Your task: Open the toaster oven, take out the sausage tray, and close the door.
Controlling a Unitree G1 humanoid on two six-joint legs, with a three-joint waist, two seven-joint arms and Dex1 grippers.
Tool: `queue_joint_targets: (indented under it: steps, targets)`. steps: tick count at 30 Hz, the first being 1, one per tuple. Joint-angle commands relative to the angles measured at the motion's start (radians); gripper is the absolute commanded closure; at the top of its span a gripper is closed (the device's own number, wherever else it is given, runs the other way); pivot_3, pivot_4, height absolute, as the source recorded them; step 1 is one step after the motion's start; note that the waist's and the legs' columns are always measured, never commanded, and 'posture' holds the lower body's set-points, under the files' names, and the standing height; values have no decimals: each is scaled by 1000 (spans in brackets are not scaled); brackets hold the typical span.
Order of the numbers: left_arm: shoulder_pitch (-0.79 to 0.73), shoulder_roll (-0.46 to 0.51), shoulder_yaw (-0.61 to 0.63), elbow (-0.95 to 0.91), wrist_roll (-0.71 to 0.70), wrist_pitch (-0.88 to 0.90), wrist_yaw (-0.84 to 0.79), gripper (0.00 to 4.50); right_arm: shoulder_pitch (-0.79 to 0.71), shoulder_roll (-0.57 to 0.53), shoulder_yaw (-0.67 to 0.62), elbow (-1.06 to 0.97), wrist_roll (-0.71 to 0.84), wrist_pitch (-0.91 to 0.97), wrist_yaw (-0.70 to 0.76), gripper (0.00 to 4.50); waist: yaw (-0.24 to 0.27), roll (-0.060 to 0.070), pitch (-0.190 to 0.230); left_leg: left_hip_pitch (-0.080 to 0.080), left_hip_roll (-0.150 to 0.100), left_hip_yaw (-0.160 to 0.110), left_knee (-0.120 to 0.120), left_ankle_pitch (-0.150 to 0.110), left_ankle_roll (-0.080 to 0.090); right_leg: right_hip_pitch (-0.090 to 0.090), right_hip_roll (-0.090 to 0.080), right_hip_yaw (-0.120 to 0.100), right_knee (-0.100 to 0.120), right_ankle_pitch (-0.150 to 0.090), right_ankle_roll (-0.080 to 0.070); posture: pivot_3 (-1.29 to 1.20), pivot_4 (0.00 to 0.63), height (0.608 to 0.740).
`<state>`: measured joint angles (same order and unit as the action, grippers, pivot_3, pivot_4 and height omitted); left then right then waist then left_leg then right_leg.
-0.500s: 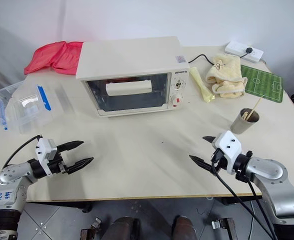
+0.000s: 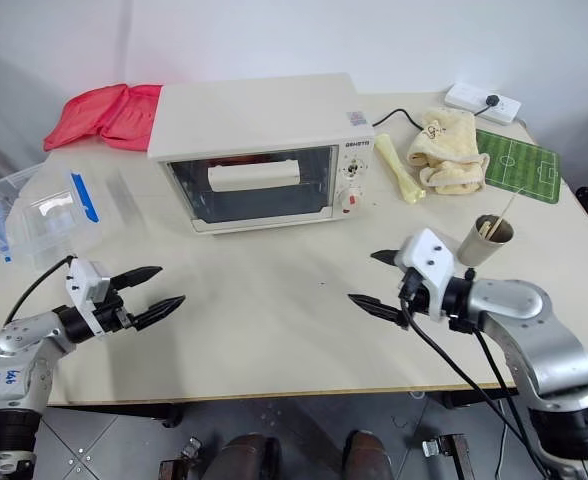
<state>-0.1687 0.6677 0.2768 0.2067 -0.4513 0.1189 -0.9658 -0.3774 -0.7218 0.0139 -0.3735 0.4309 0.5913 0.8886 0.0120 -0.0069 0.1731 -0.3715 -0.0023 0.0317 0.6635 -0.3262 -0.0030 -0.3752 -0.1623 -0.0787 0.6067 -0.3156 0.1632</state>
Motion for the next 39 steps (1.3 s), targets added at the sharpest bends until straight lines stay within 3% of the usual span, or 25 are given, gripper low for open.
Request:
queue_joint_targets:
  steps: [1,8,18,27,37,39]
  targets:
    - [-1,-2,18,-35,-42,10,-34,0,-150,51,79,80,-38,-50,23,21,-10,0,0,0,0,1,0,0,0,0,0,0,0,0,0,0,150,740]
    - [6,-25,56,-85,-113,16,-60,0,-479,259,190,513,-176,-277,42,21,-32,-2,1,0,1,1,0,0,-1,-2,0,-1,2,0,0,0,150,740]
    - [2,-25,152,-210,-222,56,-20,0,-708,360,194,852,-229,-483,181,21,-55,-1,2,0,2,-2,1,-1,-1,-2,-2,-12,5,0,0,0,150,740]
    - [26,-8,235,-284,-274,109,31,0,-713,354,202,771,-197,-478,359,21,-70,-1,3,-1,2,-8,0,-2,-2,-1,-3,-16,5,0,0,0,150,740]
    - [-4,110,314,-181,-324,207,-14,0,-553,306,250,507,-210,-412,401,21,-72,0,4,-1,3,-12,0,-3,-4,-2,-3,-21,5,0,0,0,150,740]
    - [-20,131,315,-145,-325,204,-51,383,-529,301,254,475,-211,-401,394,0,-70,1,4,-1,3,-11,0,-3,-4,-2,-3,-22,5,0,0,0,150,740]
